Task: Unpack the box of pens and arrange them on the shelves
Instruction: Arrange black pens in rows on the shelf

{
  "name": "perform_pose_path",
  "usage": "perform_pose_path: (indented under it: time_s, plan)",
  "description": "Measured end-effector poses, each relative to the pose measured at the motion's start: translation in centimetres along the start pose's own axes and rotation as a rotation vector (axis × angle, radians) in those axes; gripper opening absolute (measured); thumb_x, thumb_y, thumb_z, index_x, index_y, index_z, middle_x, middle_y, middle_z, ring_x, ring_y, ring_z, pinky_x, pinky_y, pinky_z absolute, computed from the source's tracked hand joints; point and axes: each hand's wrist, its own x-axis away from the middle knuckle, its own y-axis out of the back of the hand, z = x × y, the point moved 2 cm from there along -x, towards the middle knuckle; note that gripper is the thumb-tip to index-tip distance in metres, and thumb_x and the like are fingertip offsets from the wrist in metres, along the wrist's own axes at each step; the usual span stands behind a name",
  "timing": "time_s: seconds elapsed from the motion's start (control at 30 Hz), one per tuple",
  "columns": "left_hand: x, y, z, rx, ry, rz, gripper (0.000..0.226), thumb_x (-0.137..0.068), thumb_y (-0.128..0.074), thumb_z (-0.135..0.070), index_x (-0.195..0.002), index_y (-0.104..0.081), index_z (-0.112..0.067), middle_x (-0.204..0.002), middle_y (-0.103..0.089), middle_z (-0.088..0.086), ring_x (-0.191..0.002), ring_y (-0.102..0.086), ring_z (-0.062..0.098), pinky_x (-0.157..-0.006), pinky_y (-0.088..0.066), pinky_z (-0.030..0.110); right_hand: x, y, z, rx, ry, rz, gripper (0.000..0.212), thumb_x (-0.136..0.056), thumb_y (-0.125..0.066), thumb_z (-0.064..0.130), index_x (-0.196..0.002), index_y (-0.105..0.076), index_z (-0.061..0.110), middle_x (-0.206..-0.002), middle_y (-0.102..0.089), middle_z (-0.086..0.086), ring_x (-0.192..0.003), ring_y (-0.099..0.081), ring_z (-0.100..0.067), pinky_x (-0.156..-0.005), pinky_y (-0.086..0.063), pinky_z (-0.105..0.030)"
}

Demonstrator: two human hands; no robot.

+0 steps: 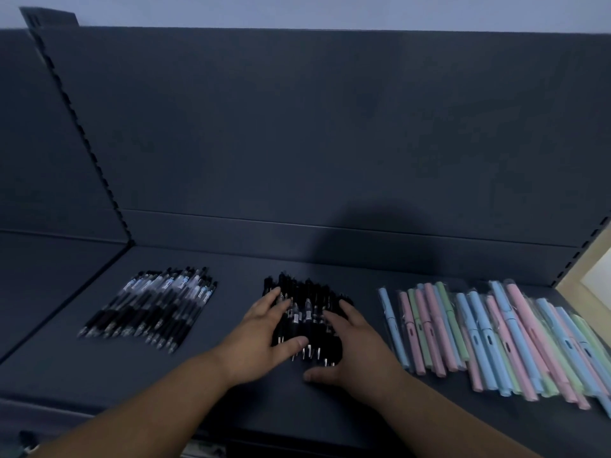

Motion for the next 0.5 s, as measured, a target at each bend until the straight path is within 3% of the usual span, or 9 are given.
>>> perform_pose_path:
  time_s: [0.07,0.17,0.33,0.5]
  plan:
    - [-0.4,0.0,0.0,0.006,-0.001,-0.038,0.133,-0.045,-0.017,-0.101,-0.152,-0.012,-0.024,-0.157,0.015,-0.015,-0.146,0.006,0.010,-0.120,-0.009,0.031,0.0,0.1,-0.3,0.010,0.023,-0.021,0.113,-0.064,-0.077,0.062,-0.153,-0.015,0.033,-0.161,0.011,0.009,-0.149,0.004,-0.012,-0.119,-0.013,-0.030]
    - [-0.8,-0.3,-0.2,-0.008,-0.016,-0.057,0.123,-0.049,-0.016,-0.101,-0.151,-0.008,-0.034,-0.157,0.017,-0.015,-0.146,0.011,0.010,-0.121,-0.009,0.038,-0.2,-0.1,-0.8,0.042,0.083,-0.029,0.107,-0.067,-0.072,0.066,-0.152,-0.013,0.038,-0.160,0.013,0.014,-0.146,0.017,-0.009,-0.119,-0.006,-0.031]
    - [-1.2,-1.4,0.0,-0.129,-0.091,-0.023,0.113,-0.057,-0.010,-0.097,-0.151,-0.009,-0.034,-0.158,0.006,-0.015,-0.146,0.009,0.010,-0.121,-0.001,0.035,-0.3,-0.8,-1.4,0.004,0.109,-0.047,0.080,-0.085,-0.057,0.062,-0.151,-0.022,0.035,-0.162,-0.001,0.010,-0.148,0.009,-0.010,-0.118,-0.007,-0.029]
    - [-1.5,-1.2,-0.3,-0.116,-0.109,-0.029,0.112,-0.059,-0.011,-0.096,-0.150,-0.015,-0.032,-0.158,-0.006,-0.014,-0.146,0.001,0.009,-0.121,-0.004,0.033,-0.8,-0.7,-1.3,0.032,0.095,-0.061,0.076,-0.088,-0.052,0.062,-0.152,-0.025,0.030,-0.163,-0.004,0.005,-0.149,0.006,-0.014,-0.118,-0.008,-0.030]
